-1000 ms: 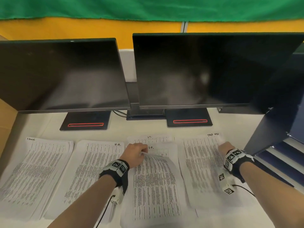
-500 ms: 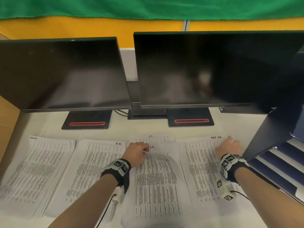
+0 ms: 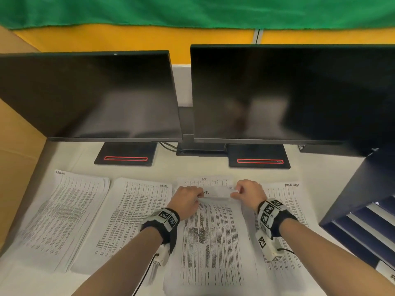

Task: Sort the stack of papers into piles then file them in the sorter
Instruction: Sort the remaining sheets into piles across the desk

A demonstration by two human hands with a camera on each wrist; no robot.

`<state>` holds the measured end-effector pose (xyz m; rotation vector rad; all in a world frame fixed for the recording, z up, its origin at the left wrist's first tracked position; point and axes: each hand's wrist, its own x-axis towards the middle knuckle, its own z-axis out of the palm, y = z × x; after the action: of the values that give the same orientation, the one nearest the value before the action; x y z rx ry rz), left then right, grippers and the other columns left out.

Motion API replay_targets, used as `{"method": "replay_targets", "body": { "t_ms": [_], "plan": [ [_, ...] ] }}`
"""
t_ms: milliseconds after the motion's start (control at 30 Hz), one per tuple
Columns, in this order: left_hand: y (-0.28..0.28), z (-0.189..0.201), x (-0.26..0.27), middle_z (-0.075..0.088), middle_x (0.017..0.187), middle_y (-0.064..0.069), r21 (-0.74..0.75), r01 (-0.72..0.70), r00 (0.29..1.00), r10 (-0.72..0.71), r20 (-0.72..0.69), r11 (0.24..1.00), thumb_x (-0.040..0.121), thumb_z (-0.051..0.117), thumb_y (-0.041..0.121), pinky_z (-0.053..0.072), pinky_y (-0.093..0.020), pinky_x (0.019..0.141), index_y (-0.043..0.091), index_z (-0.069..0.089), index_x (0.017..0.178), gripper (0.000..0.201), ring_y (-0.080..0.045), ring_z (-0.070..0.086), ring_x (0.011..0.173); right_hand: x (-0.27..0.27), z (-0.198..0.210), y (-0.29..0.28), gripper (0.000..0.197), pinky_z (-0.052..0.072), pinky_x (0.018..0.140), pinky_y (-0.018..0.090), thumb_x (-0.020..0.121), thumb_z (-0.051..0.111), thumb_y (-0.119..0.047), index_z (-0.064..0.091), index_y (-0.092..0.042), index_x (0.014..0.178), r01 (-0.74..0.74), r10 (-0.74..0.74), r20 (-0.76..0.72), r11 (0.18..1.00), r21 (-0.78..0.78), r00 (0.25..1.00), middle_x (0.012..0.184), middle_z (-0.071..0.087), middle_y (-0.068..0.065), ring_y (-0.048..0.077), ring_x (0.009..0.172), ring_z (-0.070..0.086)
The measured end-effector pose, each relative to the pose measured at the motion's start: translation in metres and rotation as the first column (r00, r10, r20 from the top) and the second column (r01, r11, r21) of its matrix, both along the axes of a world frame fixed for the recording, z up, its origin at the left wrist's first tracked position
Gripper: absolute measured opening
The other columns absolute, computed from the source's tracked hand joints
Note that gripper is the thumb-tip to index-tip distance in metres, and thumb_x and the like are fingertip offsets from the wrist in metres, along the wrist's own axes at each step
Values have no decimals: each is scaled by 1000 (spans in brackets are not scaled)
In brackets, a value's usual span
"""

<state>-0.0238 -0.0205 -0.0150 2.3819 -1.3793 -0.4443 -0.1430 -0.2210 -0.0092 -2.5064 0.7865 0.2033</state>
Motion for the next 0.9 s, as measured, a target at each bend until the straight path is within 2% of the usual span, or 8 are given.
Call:
{"method": "replay_targets", "body": {
  "t_ms": [167,267,333,500,567,633,733,900],
  "plan": [
    [1,-8,-1,64,87,-2,-32,30,997,-28,74,999,86,50,7,44,-30,80,14,60,97,16,-19,58,77,-13,-1,1,28,43,72,31,90,56,-33,62,-11,73,-118,121,38,990,-81,992,81,54,0,23,79,55],
    [1,-12,-2,63,88,-1,-40,38,995,-35,91,998,86,49,8,41,-31,83,15,59,98,17,-19,57,80,-23,-2,4,21,45,78,29,94,51,-19,71,-16,99,-122,122,131,992,-8,984,88,49,2,21,84,55],
    [0,-13,-3,63,89,0,-50,38,996,-33,85,998,87,49,7,41,-32,84,16,58,98,17,-18,57,81,-28,0,8,29,47,82,29,93,51,-10,64,-16,118,-91,84,207,996,24,975,93,58,4,21,88,58],
    [-2,-15,-3,59,92,-1,-78,26,993,-17,117,997,87,51,8,43,-35,86,15,60,97,15,-18,54,84,-41,5,12,15,54,67,33,89,52,-9,51,-23,84,-93,104,259,994,-53,960,77,65,-3,15,69,62],
    [-1,-16,-5,56,100,-1,-108,27,988,-10,155,994,86,55,10,43,-32,86,15,61,96,13,-17,51,90,-45,6,13,12,52,72,29,88,56,-11,54,-21,81,-112,115,291,993,-29,950,85,59,-7,10,78,58],
    [0,-16,-7,53,112,-1,-114,30,981,-7,195,993,86,57,14,41,-30,91,17,63,94,10,-16,49,101,-49,6,13,8,44,80,21,86,62,-18,59,-21,80,-123,101,327,991,48,939,91,51,-9,5,90,50],
    [1,-16,-8,55,120,0,-95,45,973,-22,229,994,86,56,16,38,-36,97,18,63,93,10,-18,47,113,-50,10,14,7,43,86,26,83,67,-25,62,-22,78,-172,86,294,945,279,952,88,63,-12,2,93,55],
    [2,-12,-10,64,89,-2,-116,33,991,-18,133,993,82,53,2,43,-33,85,12,59,85,13,-21,54,89,-39,18,13,20,47,84,22,90,59,-28,64,-9,90,-55,-104,231,805,590,967,83,75,4,13,80,71]
  ]
}}
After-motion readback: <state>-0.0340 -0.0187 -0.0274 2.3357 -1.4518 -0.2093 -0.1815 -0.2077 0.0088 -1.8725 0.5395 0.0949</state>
